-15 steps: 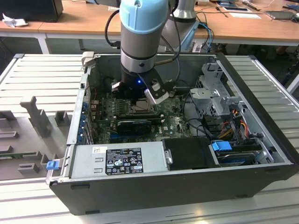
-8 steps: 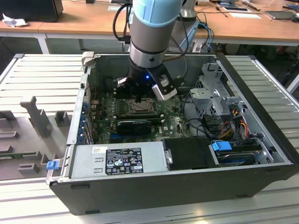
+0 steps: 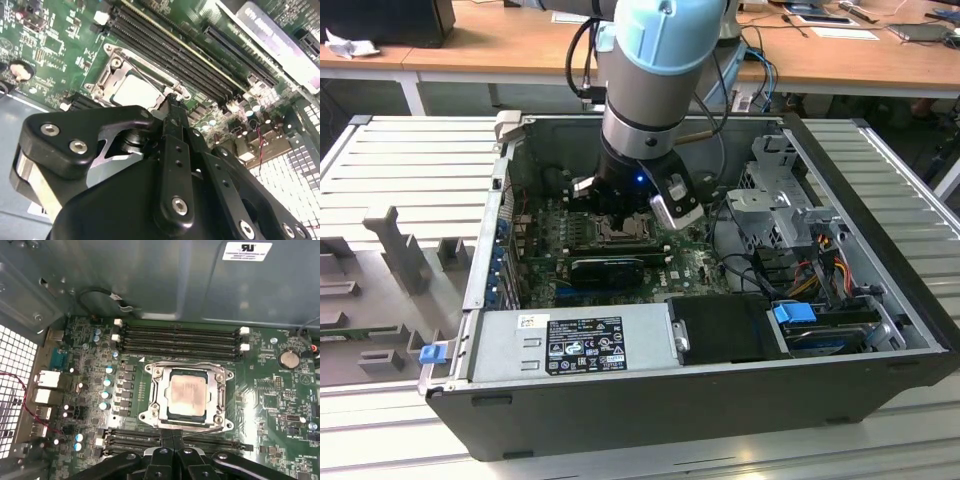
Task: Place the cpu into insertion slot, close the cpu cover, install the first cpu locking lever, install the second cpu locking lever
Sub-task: 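Install the second cpu locking lever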
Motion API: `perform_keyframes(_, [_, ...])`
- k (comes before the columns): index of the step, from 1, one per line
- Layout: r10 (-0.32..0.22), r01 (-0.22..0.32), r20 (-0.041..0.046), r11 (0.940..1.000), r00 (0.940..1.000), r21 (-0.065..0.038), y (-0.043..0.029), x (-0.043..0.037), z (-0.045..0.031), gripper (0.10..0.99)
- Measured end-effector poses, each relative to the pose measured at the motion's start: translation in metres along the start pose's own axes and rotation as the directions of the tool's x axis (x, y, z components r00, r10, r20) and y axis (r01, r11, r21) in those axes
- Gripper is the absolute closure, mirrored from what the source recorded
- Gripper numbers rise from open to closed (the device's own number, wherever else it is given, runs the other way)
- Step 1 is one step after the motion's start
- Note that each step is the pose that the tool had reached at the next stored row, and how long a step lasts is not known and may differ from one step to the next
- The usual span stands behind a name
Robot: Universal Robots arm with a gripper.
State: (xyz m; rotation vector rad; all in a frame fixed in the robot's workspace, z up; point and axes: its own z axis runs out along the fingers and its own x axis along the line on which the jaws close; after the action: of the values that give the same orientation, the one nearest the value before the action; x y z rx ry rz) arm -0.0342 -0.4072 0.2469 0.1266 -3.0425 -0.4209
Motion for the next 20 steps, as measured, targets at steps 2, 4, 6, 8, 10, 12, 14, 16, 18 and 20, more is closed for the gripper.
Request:
perform_keyframes(2, [-0.001,0.001,0.0002,1.0000,1.0000,-0.005,-0.0003,0.0042,0.0021,0.980])
perform_keyframes(4, [-0.002,0.002,0.0001,1.0000,1.0000,-0.007,-0.0010,0.0074,0.0057,0.980])
perform_keyframes(6, [-0.003,0.003,-0.0003,1.0000,1.0000,-0.007,-0.0021,0.0084,0.0097,0.980])
perform_keyframes(8, [-0.005,0.005,-0.0008,1.0000,1.0000,-0.007,-0.0039,0.0086,0.0164,0.980])
perform_keyframes(10, [-0.007,0.007,-0.0013,1.0000,1.0000,-0.007,-0.0048,0.0094,0.0201,0.980])
perform_keyframes(12, [-0.010,0.010,-0.0020,0.9999,0.9999,-0.009,-0.0060,0.0119,0.0247,0.980])
perform_keyframes(14, [-0.012,0.012,-0.0018,0.9998,0.9999,-0.016,-0.0075,0.0145,0.0263,0.980])
perform_keyframes(16, [-0.013,0.013,-0.0013,0.9997,0.9999,-0.022,-0.0086,0.0155,0.0278,0.980])
perform_keyframes(18, [-0.013,0.013,-0.0008,0.9996,0.9999,-0.027,-0.0100,0.0155,0.0301,0.980])
perform_keyframes(20, [-0.014,0.014,0.0001,0.9992,0.9999,-0.038,-0.0128,0.0158,0.0333,0.980])
